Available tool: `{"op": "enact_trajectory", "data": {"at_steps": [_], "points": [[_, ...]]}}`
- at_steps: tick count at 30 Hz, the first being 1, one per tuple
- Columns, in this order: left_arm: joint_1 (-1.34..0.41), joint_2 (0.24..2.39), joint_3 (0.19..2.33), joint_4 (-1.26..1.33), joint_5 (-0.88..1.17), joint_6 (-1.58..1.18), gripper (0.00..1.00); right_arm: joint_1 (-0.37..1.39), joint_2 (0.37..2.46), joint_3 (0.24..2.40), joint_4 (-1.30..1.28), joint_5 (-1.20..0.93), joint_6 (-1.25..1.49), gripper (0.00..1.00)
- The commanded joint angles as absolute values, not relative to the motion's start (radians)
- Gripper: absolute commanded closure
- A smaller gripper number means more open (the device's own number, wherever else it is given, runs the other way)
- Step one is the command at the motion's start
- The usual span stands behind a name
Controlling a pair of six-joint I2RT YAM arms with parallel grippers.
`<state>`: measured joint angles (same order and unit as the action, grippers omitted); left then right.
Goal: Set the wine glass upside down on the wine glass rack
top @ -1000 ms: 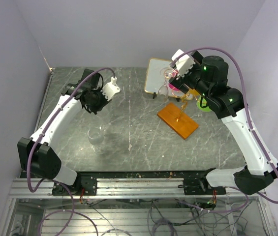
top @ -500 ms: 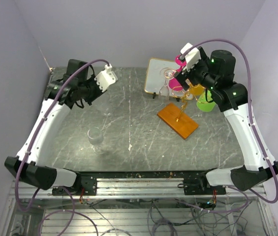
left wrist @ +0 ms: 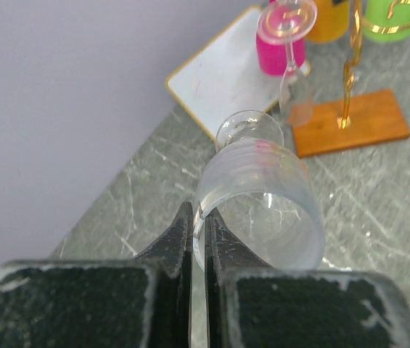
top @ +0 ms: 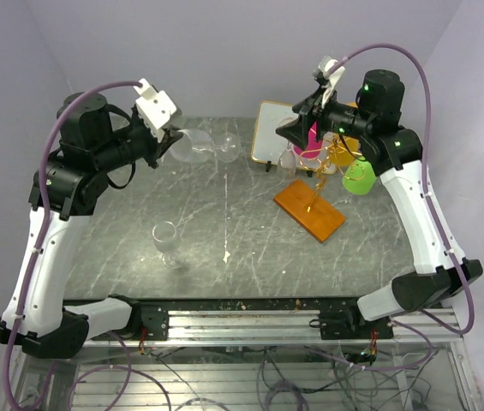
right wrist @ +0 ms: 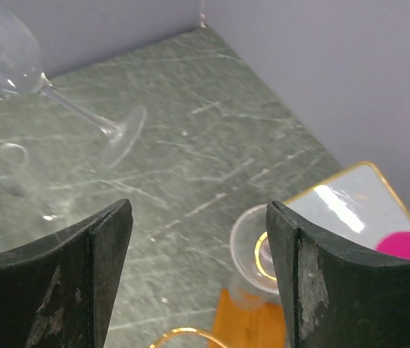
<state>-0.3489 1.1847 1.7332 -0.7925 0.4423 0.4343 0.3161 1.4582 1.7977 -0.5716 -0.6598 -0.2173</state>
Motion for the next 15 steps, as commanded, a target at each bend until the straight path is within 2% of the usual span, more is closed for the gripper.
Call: {"op": "enact_trajectory", "data": {"at_steps": [1, 8, 15], "points": [[-0.354, 1.190, 1.823, -0.676, 0.517, 0.312, 0.93, 0.318, 1.473, 1.795, -0.439, -0.785, 0.000, 0.27], [-0.354, 1.245, 1.934, -0.683, 0.512, 0.270, 0.93, 0.327, 1.504, 1.771, -0.308, -0.850, 0.251, 0.31], [-0.354, 1.261, 1.960, -0.666, 0.498, 0.257, 0.93, 0.403, 1.551, 1.807, -0.341, -0.794, 0.252, 0.33]]}}
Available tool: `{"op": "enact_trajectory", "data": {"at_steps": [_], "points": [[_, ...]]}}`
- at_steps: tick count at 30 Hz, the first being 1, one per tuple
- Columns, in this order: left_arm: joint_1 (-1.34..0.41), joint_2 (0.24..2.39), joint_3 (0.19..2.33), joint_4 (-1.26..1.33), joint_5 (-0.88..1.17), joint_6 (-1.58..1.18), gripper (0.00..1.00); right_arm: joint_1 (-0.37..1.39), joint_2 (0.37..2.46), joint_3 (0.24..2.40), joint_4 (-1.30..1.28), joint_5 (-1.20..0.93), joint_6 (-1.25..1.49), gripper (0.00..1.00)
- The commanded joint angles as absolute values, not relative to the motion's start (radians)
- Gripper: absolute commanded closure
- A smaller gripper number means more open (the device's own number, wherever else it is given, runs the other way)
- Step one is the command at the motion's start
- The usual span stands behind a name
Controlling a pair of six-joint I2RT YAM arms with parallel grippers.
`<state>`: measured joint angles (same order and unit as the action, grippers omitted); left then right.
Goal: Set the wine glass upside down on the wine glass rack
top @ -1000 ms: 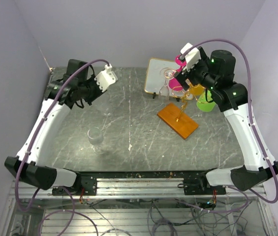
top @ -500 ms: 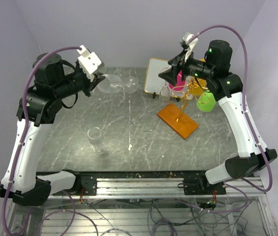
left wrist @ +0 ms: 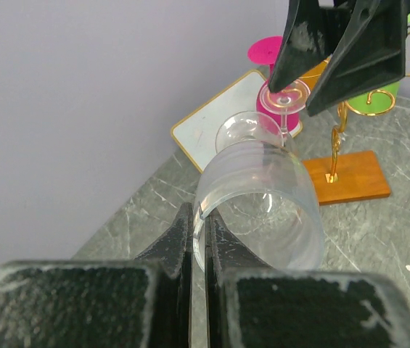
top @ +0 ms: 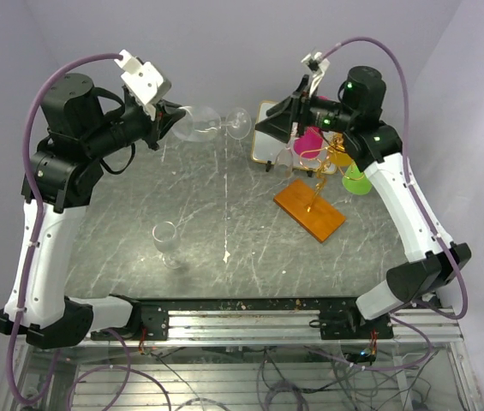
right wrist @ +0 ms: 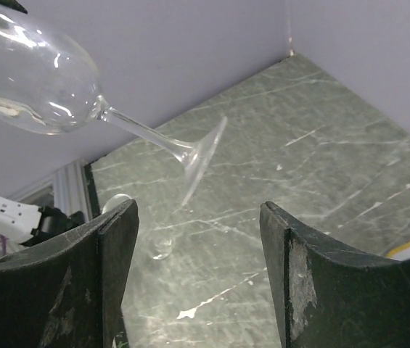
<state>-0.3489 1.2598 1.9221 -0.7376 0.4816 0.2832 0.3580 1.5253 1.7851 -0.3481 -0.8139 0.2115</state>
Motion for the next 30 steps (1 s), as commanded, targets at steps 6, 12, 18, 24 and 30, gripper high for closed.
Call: {"op": "enact_trajectory", "data": {"at_steps": [6, 12, 18, 24, 30], "points": [[-0.353, 1.263, 1.968, -0.664, 0.497, 0.257, 0.93, 0.431, 1.577, 1.806, -0.343, -0.739, 0.249, 0.38], [-0.347, 1.248, 1.949, -0.661, 0.500, 0.259, 0.93, 0.445, 1.590, 1.801, -0.325, -0.748, 0.261, 0.51], [-0.341, 1.243, 1.942, -0.654, 0.509, 0.251, 0.93, 0.450, 1.593, 1.782, -0.286, -0.783, 0.302, 0.55], [-0.335, 1.240, 1.934, -0.643, 0.523, 0.237, 0.93, 0.449, 1.591, 1.779, -0.274, -0.785, 0.315, 0.58], [-0.330, 1.236, 1.934, -0.636, 0.535, 0.223, 0.93, 0.450, 1.585, 1.777, -0.269, -0.779, 0.317, 0.62]]}}
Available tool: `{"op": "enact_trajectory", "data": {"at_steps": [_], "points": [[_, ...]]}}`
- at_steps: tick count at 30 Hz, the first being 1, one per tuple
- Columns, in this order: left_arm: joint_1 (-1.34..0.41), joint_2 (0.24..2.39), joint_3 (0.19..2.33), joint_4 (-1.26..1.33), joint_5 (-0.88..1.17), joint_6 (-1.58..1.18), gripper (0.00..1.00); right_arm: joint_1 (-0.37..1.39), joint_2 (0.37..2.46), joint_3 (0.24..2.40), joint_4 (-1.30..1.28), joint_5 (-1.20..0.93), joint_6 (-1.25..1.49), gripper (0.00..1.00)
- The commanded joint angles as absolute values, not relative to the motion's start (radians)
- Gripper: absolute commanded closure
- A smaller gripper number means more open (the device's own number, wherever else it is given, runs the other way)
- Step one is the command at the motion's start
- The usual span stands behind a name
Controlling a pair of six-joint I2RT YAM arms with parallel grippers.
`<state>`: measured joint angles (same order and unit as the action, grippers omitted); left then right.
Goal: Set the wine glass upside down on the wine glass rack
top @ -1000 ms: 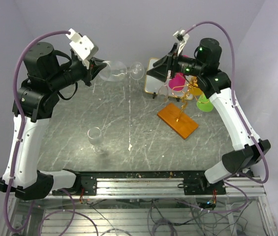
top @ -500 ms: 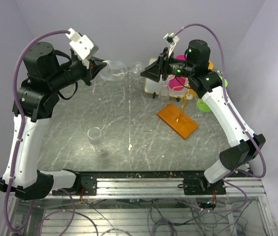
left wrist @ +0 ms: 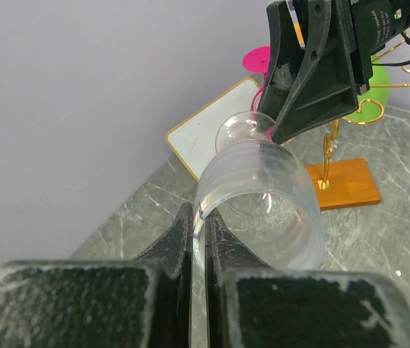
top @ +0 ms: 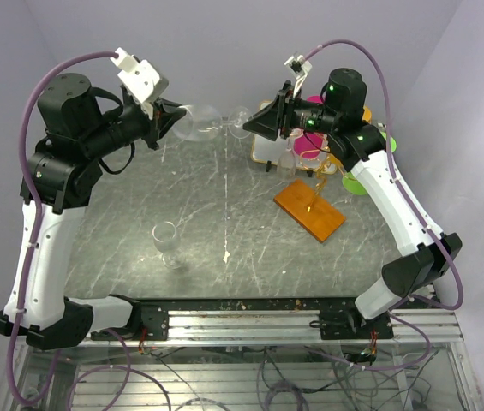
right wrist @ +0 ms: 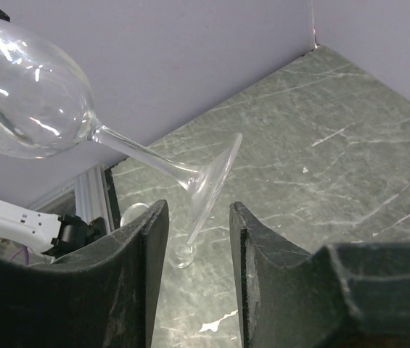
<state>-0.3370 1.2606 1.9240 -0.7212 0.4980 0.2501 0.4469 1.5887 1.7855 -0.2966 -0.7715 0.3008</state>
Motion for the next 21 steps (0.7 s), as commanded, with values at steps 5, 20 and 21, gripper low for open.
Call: {"op": "enact_trajectory", "data": {"at_steps": [5, 20, 21], "points": [[-0.327, 1.238, 1.932, -0.631, 0.543, 0.217, 0.93, 0.449, 1.587, 1.775, -0.256, -0.788, 0.338, 0.67], [-0.319, 1.217, 1.895, -0.631, 0.556, 0.240, 0.90, 0.438, 1.582, 1.801, -0.286, -0.728, 0.314, 1.00], [-0.317, 1.214, 1.890, -0.629, 0.557, 0.234, 0.88, 0.433, 1.577, 1.804, -0.289, -0.726, 0.312, 1.00]]}}
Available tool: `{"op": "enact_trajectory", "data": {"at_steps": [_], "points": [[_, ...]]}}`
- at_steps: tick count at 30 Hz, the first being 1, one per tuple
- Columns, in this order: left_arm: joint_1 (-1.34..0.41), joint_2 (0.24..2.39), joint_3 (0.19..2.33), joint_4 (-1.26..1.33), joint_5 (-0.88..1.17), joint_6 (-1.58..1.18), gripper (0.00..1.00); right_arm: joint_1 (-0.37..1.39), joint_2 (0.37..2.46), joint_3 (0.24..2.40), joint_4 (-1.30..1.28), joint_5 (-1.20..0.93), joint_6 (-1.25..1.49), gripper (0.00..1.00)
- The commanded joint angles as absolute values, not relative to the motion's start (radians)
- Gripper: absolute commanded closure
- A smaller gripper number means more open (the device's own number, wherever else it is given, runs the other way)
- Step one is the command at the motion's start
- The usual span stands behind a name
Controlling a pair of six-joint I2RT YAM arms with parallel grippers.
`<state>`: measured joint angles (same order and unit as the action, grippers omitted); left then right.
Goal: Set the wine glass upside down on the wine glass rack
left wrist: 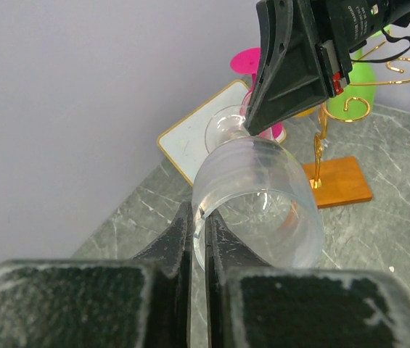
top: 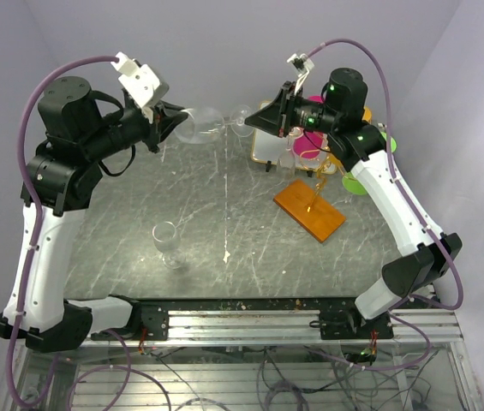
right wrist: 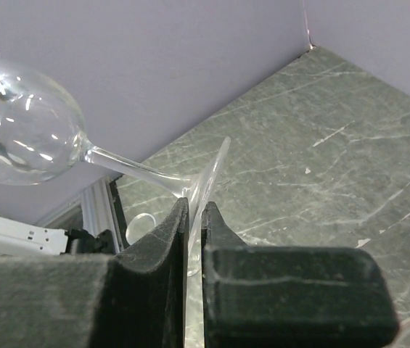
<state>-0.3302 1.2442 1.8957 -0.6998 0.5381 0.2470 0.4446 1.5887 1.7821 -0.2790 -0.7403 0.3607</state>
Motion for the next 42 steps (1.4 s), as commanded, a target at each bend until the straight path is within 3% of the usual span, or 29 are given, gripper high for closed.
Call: {"op": "enact_trajectory", "data": {"at_steps": [1, 8, 13, 17, 30, 42], "points": [[-0.313, 1.209, 1.885, -0.624, 0.560, 0.225, 0.84, 0.423, 1.576, 1.804, -0.290, -0.727, 0.314, 1.00], [-0.291, 1.181, 1.859, -0.626, 0.576, 0.213, 0.59, 0.380, 1.550, 1.796, -0.291, -0.738, 0.301, 1.00], [-0.262, 1.141, 1.832, -0.650, 0.583, 0.224, 0.33, 0.336, 1.514, 1.781, -0.300, -0.759, 0.266, 1.00], [-0.250, 1.122, 1.820, -0.668, 0.572, 0.232, 0.21, 0.332, 1.491, 1.810, -0.381, -0.775, 0.136, 1.00], [-0.222, 1.136, 1.811, -0.661, 0.515, 0.199, 0.03, 0.333, 1.389, 1.890, -0.802, -0.765, -0.474, 1.00], [-0.166, 1.132, 1.718, -0.593, 0.472, 0.169, 0.02, 0.309, 1.246, 1.949, -1.154, -0.590, -0.880, 1.00]]}}
